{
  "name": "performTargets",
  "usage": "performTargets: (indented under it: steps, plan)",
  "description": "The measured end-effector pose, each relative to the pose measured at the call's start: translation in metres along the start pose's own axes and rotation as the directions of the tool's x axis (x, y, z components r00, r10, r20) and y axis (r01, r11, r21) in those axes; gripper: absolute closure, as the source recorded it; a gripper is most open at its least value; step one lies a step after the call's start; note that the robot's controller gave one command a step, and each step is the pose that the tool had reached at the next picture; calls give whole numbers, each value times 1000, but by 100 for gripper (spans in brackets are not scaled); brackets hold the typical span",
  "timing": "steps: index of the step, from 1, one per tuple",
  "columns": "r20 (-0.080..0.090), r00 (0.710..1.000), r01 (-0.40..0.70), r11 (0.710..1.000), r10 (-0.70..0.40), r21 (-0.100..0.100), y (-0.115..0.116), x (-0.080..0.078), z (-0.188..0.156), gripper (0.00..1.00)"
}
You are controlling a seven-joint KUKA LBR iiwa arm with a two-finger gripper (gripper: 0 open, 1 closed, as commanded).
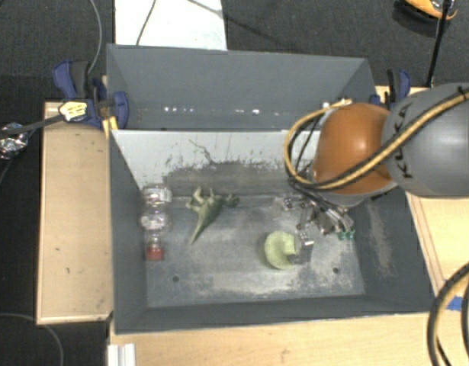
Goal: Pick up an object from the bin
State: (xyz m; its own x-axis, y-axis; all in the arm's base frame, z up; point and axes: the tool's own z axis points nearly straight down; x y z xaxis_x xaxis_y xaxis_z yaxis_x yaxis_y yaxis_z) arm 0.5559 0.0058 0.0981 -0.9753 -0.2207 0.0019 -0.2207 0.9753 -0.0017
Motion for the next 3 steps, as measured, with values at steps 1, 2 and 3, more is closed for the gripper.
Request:
performTargets:
  steps: [1,2,3]
  plan:
    - [10,989,-146,989,146,-6,-15,18,26,100]
    - [10,989,-147,989,147,-6,-15,18,26,100]
    - [14,996,-89,996,89,-6,-14,5,-91,100]
